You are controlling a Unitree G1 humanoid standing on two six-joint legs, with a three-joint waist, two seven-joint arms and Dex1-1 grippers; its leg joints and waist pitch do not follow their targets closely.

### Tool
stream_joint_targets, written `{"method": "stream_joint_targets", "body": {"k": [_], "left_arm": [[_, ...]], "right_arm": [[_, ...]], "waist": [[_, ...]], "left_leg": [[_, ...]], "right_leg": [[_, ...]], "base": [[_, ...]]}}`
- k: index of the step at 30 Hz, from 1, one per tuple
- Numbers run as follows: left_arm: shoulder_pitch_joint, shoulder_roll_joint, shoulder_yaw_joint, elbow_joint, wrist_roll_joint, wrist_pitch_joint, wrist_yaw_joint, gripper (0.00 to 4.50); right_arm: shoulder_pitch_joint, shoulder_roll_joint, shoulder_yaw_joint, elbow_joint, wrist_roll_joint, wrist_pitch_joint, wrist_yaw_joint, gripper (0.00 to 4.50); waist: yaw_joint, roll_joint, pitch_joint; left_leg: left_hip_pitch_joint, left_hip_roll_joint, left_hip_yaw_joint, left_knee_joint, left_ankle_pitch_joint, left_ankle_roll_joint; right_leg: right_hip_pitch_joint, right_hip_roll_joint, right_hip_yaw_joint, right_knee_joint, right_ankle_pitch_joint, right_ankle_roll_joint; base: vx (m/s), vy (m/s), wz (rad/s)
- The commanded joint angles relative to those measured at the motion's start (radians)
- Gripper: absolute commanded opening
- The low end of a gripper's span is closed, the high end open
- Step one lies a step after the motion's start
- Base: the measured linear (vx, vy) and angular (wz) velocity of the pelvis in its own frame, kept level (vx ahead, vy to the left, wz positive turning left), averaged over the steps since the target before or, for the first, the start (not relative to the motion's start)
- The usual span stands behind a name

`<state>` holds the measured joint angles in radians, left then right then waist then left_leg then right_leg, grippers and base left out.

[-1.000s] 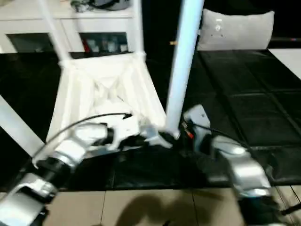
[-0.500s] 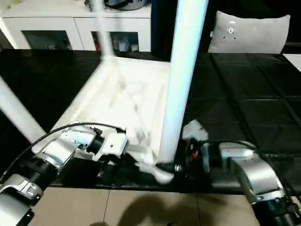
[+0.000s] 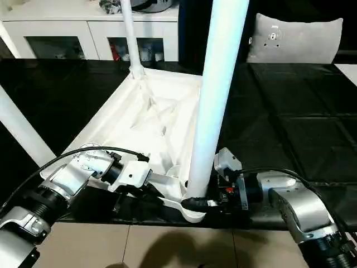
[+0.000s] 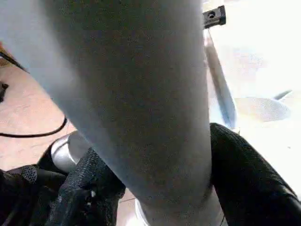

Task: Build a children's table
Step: Rotate leg to tighten

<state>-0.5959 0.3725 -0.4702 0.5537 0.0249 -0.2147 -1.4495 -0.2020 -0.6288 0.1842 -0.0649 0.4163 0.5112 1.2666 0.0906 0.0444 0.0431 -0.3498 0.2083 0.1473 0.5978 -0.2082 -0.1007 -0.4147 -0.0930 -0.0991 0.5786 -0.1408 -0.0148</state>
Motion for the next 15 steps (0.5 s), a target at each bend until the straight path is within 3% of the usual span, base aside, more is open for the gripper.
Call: {"method": "stream_joint_targets", "body": {"k": [1, 4, 5, 6, 7, 9, 11, 12, 13, 14, 15], "left_arm": [[0.004, -0.008, -0.018, -0.03, -0.004, 0.014, -0.028, 0.0], [0.008, -0.012, -0.012, -0.05, -0.004, 0.061, -0.009, 0.0], [0.01, -0.021, -0.002, -0.063, -0.002, 0.101, 0.024, 0.0], [0.011, -0.036, 0.013, -0.072, -0.006, 0.141, 0.063, 0.0], [0.012, -0.049, 0.025, -0.078, -0.009, 0.174, 0.093, 0.0], [0.01, -0.078, 0.046, -0.085, -0.009, 0.234, 0.16, 0.0], [0.01, -0.078, 0.046, -0.085, -0.009, 0.234, 0.16, 0.0], [-0.002, -0.114, 0.064, -0.079, 0.002, 0.29, 0.244, 0.0], [-0.002, -0.114, 0.064, -0.079, 0.002, 0.29, 0.244, 0.0], [-0.028, -0.173, 0.092, -0.06, 0.02, 0.344, 0.374, 0.0], [-0.03, -0.176, 0.093, -0.058, 0.021, 0.346, 0.381, 0.0]], "right_arm": [[0.006, 0.026, -0.007, -0.018, 0.014, 0.025, -0.027, 2.3], [0.005, 0.061, -0.014, -0.007, -0.011, 0.019, -0.112, 2.24], [0.001, 0.096, -0.02, 0.007, -0.038, 0.007, -0.184, 2.23], [-0.01, 0.138, -0.031, 0.026, -0.065, 0.004, -0.271, 2.22], [-0.02, 0.17, -0.041, 0.04, -0.08, 0.009, -0.331, 2.18], [-0.048, 0.235, -0.059, 0.068, -0.109, 0.028, -0.454, 2.12], [-0.048, 0.235, -0.059, 0.068, -0.109, 0.028, -0.454, 2.08], [-0.08, 0.289, -0.06, 0.085, -0.134, 0.059, -0.546, 2.08], [-0.08, 0.289, -0.06, 0.085, -0.134, 0.059, -0.546, 2.06], [-0.138, 0.371, -0.076, 0.135, -0.181, 0.08, -0.706, 2.03], [-0.141, 0.375, -0.077, 0.138, -0.184, 0.081, -0.714, 2.03]], "waist": [[-0.004, -0.018, -0.069], [-0.009, -0.018, -0.065], [-0.009, -0.012, -0.065], [-0.019, -0.016, -0.057], [-0.019, -0.016, -0.057], [-0.05, -0.014, -0.054], [-0.064, -0.016, -0.052], [-0.08, -0.015, -0.052], [-0.087, -0.014, -0.053], [-0.101, -0.017, -0.053], [-0.108, -0.022, -0.056]], "left_leg": [[-0.01, 0.011, 0.019, -0.066, -0.122, 0.08], [-0.01, 0.01, 0.018, -0.07, -0.142, 0.066], [-0.008, 0.009, 0.018, -0.07, -0.148, 0.061], [-0.008, 0.005, 0.018, -0.074, -0.188, 0.043], [-0.008, 0.005, 0.018, -0.074, -0.188, 0.043], [-0.01, -0.007, 0.012, -0.072, -0.24, 0.02], [-0.011, -0.01, 0.009, -0.071, -0.264, 0.023], [-0.014, -0.011, 0.007, -0.07, -0.283, 0.032], [-0.011, -0.012, 0.007, -0.067, -0.288, 0.032], [-0.014, -0.015, 0.006, -0.064, -0.293, 0.031], [-0.018, -0.016, 0.005, -0.063, -0.285, 0.027]], "right_leg": [[0.072, -0.041, 0.041, -0.062, -0.317, -0.163], [0.069, -0.041, 0.039, -0.067, -0.372, -0.146], [0.067, -0.041, 0.039, -0.068, -0.382, -0.142], [0.065, -0.039, 0.035, -0.079, -0.459, -0.111], [0.065, -0.039, 0.035, -0.079, -0.459, -0.111], [0.063, -0.038, 0.02, -0.096, -0.583, -0.06], [0.063, -0.034, 0.014, -0.104, -0.604, -0.041], [0.064, -0.032, 0.011, -0.108, -0.612, -0.028], [0.059, -0.032, 0.01, -0.11, -0.612, -0.033], [0.058, -0.032, 0.004, -0.11, -0.619, -0.036], [0.061, -0.033, 0.002, -0.11, -0.616, -0.036]], "base": [[0.0, 0.0, 0.0], [0.0, 0.0, 0.0], [0.0, 0.0, 0.0], [0.0, 0.0, 0.0], [0.0, 0.0, 0.0], [0.0, 0.0, 0.0], [0.0, 0.0, 0.0], [0.0, 0.0, 0.0], [0.0, 0.0, 0.0], [0.0, 0.0, 0.0], [0.0, 0.0, 0.0]]}}
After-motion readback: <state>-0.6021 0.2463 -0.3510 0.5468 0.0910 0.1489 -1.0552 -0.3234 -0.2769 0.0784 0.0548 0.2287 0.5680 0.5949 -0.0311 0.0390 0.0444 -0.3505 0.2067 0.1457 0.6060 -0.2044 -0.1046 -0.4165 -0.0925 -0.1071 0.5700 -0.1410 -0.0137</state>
